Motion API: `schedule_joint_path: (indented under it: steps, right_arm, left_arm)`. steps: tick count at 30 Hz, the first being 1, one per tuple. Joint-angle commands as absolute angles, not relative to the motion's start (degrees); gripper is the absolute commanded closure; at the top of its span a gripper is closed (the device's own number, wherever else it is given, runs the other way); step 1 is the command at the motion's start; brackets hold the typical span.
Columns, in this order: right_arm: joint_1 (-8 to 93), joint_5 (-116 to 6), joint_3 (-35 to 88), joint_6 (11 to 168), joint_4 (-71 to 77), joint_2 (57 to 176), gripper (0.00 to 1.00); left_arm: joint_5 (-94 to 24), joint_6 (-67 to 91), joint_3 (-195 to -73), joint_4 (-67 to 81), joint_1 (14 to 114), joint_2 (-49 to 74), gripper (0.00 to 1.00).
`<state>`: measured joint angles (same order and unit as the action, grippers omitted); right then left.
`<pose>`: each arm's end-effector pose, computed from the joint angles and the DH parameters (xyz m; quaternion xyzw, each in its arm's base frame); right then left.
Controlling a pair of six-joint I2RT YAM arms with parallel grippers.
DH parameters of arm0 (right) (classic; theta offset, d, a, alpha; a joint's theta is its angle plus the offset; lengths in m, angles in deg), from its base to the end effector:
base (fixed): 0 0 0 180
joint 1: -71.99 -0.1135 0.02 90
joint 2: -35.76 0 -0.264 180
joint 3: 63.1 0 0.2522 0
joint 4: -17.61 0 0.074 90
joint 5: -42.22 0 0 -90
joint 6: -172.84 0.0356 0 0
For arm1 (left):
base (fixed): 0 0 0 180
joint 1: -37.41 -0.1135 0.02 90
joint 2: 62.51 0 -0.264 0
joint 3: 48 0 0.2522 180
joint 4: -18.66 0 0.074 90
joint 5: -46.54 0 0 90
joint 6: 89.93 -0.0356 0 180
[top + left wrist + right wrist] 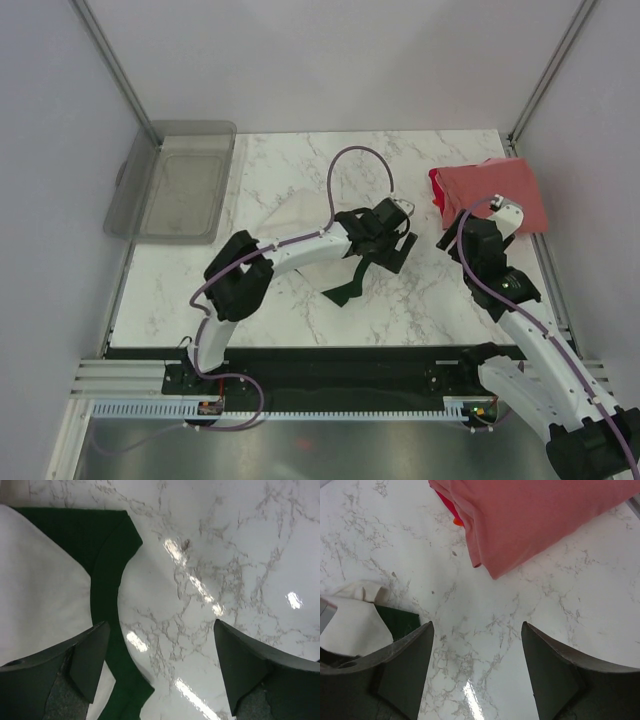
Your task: Fold and stack the t-shirts
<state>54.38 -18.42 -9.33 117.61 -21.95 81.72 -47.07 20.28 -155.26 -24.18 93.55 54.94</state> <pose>0.1727 0.0365 0.2823 0.2480 0.8172 0.0091 0.5202 0.2558 -0.3772 0.2157 0.2829 0.9048 -0.1724 0.2676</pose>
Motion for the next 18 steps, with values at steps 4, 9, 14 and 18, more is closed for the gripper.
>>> schedule_joint_path:
  steps: [4,9,14,18]
  right_arm:
    - [54.50,-17.28,-7.06,117.47,-24.18,81.12,0.21]
    - [54.67,-17.64,-6.62,117.47,-24.80,80.24,0.21]
    - [54.58,-17.55,-5.40,116.33,-25.85,79.36,0.21]
    - [54.58,-17.02,-4.25,116.24,-27.09,78.92,0.21]
  left_arm:
    - [-53.80,18.79,-172.84,-33.23,93.04,66.76,0.08]
    - [-56.38,18.00,-186.80,-39.20,92.69,77.12,0.10]
    - [-57.79,19.31,-190.44,-41.68,91.64,81.45,0.23]
    - [-54.98,21.51,-186.94,-42.73,90.76,81.19,0.40]
